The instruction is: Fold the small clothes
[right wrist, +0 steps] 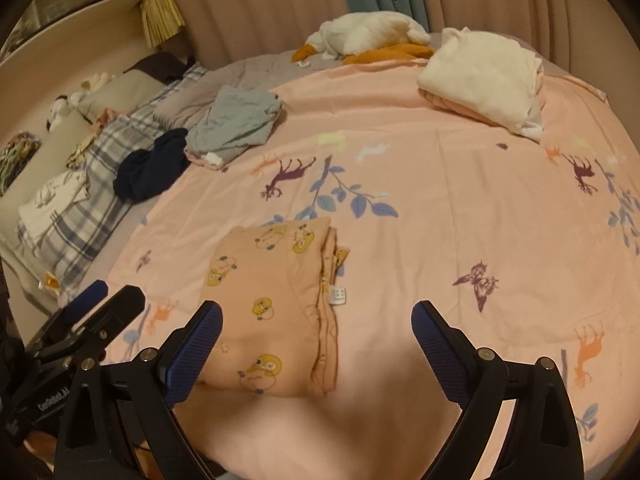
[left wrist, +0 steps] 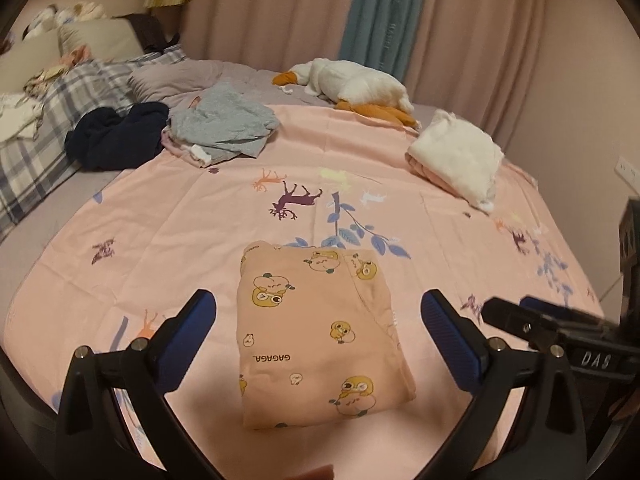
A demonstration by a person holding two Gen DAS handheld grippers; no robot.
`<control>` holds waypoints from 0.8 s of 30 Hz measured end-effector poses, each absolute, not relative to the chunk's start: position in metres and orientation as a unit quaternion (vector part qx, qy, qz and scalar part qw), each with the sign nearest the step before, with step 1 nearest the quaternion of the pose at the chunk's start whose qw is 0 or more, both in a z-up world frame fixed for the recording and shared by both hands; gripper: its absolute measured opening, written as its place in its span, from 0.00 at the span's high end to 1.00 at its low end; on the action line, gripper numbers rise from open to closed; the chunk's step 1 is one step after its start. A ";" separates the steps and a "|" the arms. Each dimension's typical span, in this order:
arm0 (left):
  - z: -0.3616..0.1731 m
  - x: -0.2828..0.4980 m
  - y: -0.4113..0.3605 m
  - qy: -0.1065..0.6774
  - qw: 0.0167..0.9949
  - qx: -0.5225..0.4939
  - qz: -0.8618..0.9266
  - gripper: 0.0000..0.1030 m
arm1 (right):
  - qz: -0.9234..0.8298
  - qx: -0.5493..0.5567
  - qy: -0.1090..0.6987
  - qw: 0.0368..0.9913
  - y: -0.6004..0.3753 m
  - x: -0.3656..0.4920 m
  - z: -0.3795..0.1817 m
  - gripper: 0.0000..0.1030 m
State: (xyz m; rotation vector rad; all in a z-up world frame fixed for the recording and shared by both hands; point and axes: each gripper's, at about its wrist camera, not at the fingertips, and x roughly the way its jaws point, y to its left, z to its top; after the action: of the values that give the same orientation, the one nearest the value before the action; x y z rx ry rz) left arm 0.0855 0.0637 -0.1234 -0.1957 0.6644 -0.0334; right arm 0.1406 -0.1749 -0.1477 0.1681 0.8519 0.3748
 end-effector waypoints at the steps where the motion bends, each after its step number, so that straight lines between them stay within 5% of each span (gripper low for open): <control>1: -0.124 0.087 0.064 0.328 0.939 -0.099 -0.014 0.00 | 0.178 0.081 0.409 0.891 -0.175 0.140 -0.148 0.08; 24: -0.130 0.085 0.046 0.337 0.937 -0.087 -0.022 0.00 | 0.183 0.074 0.404 0.893 -0.179 0.133 -0.151 0.08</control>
State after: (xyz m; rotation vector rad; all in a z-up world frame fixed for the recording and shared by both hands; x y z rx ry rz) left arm 0.0852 0.0465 -0.1305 -0.1767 0.6885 -0.0446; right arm 0.1326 -0.1785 -0.1508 0.1544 0.8391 0.3807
